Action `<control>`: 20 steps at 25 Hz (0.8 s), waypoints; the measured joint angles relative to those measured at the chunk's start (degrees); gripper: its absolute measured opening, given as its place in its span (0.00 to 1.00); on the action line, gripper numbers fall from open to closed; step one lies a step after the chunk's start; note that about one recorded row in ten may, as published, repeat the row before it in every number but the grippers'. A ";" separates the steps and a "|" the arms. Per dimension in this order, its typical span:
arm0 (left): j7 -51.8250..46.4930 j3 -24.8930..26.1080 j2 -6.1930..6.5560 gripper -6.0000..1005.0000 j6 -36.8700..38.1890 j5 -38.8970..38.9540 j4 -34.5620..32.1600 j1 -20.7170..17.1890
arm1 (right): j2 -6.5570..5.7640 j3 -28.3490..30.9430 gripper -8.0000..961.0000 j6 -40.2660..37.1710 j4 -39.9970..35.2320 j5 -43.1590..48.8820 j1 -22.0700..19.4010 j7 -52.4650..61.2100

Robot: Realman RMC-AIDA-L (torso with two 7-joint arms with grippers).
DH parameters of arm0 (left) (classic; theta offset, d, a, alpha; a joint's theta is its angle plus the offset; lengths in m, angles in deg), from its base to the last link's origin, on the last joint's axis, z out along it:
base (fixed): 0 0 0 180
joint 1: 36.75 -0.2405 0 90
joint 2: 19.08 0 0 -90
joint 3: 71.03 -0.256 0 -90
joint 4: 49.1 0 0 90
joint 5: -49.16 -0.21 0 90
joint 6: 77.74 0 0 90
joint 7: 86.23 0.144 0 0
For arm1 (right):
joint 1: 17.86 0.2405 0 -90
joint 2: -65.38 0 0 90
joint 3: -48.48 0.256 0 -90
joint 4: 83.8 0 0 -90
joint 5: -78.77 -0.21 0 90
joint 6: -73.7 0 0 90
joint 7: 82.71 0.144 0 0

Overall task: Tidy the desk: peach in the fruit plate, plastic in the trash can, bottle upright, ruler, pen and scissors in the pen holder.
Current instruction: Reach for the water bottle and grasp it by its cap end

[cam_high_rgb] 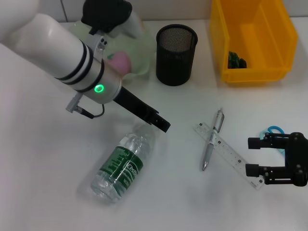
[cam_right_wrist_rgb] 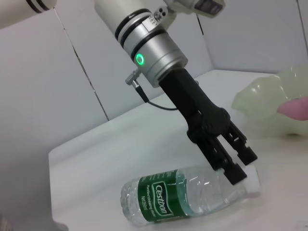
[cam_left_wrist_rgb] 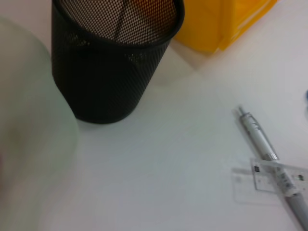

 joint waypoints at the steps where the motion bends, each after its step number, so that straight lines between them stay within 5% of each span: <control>1: -0.45 -0.74 0.00 0.75 -0.51 -0.02 0.06 -0.04 | 0.07 0.02 0.78 0.01 0.02 0.00 0.00 -0.02; 17: -1.68 -6.75 0.00 0.74 -4.34 0.04 1.50 -0.30 | 0.21 0.04 0.78 0.14 0.25 -0.19 0.34 -0.09; 20: -1.39 -6.98 0.01 0.64 -4.53 0.10 0.79 -0.79 | 0.21 0.04 0.78 0.59 0.31 -0.20 0.33 -0.10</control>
